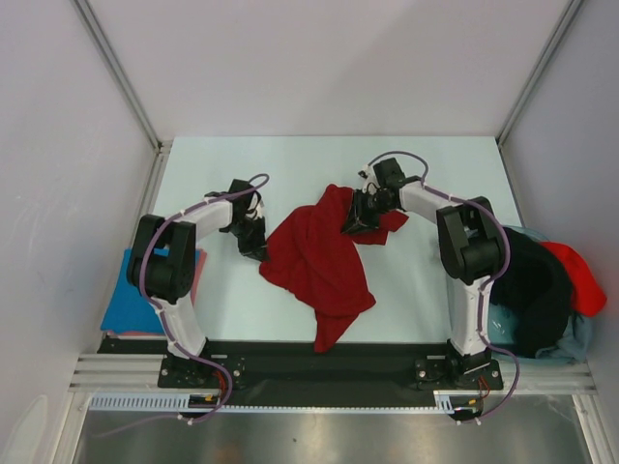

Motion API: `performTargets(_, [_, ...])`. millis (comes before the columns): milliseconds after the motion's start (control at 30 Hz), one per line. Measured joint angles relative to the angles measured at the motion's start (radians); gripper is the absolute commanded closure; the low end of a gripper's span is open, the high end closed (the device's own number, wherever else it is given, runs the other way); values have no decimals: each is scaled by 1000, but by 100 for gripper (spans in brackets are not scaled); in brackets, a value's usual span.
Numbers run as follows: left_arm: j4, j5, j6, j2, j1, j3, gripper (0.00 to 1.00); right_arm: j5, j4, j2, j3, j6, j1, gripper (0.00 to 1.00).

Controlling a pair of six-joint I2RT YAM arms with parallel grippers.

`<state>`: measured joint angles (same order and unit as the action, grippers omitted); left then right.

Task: Fold and stack the t-shirts
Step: Flatten the tshirt out

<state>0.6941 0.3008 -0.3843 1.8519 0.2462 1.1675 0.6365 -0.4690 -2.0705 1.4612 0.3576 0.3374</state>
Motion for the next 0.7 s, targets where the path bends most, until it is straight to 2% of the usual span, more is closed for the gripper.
performTargets(33, [-1, 0, 1, 0, 0, 0, 100, -1, 3, -7, 0, 10, 0, 93])
performTargets(67, [-1, 0, 0, -2, 0, 0, 100, -5, 2, -13, 0, 16, 1, 99])
performTargets(100, [0, 0, 0, -9, 0, 0, 100, -13, -2, -17, 0, 23, 2, 100])
performTargets(200, [5, -1, -16, -64, 0, 0, 100, -61, -47, -16, 3, 35, -5, 100])
performTargets(333, [24, -9, -59, -222, 0, 29, 99, -168, -140, 45, 20, 40, -39, 100])
performTargets(500, [24, -40, -114, -436, 0, 195, 100, -347, -293, 229, 177, 39, -94, 100])
performTargets(700, [10, -124, -138, -644, 0, 379, 100, -528, -359, 524, 388, 21, -119, 100])
